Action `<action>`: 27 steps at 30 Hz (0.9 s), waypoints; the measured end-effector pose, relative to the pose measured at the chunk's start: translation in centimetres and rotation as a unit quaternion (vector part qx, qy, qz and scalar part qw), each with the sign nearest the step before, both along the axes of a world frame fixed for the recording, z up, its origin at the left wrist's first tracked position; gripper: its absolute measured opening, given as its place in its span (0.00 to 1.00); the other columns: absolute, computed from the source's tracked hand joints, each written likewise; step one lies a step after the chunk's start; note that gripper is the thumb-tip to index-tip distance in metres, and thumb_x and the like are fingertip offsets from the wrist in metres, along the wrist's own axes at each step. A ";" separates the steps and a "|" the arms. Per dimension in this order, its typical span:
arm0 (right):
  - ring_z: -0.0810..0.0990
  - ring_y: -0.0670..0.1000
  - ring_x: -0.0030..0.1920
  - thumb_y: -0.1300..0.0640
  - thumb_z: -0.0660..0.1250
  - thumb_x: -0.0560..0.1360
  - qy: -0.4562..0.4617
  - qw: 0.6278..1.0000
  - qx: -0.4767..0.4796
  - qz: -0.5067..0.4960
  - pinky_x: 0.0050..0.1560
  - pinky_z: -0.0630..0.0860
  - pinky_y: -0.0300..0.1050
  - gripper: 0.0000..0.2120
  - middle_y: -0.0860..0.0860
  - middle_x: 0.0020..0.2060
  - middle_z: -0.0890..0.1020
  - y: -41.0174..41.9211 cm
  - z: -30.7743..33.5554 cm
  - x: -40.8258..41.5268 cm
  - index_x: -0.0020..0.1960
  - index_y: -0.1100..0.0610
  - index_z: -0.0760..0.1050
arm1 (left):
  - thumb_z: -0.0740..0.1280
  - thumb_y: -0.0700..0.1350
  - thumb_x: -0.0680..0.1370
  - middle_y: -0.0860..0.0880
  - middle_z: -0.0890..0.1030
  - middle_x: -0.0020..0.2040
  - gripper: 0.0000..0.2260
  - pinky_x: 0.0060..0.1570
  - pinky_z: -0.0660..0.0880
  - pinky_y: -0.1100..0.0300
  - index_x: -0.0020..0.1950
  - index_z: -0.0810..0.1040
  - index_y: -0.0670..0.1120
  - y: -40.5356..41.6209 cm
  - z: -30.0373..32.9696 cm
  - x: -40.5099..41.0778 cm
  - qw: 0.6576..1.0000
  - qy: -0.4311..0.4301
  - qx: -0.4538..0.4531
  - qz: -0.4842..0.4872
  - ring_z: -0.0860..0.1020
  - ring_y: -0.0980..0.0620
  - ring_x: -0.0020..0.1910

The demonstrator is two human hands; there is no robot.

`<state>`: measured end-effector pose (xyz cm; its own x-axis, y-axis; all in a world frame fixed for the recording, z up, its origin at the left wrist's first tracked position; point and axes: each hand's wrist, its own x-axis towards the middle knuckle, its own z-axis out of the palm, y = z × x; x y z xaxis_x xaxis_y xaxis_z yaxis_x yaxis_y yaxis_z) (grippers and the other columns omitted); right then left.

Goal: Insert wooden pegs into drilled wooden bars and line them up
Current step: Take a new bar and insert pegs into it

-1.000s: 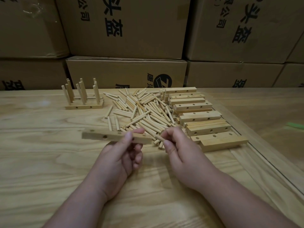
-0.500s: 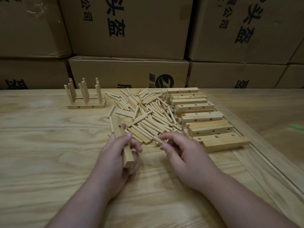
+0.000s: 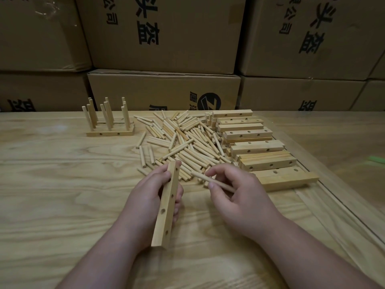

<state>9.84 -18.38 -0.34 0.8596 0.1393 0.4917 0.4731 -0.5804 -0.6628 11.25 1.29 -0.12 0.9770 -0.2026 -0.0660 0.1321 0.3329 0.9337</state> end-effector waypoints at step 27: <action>0.78 0.43 0.45 0.57 0.66 0.78 -0.111 0.989 -0.102 -0.003 0.43 0.78 0.47 0.10 0.43 0.44 0.79 0.1 1.5 -0.7 0.56 0.55 0.83 | 0.66 0.66 0.75 0.39 0.79 0.34 0.23 0.30 0.75 0.55 0.41 0.84 0.46 0.0 -0.5 -0.9 0.978 -0.102 0.183 -0.013 0.74 0.47 0.28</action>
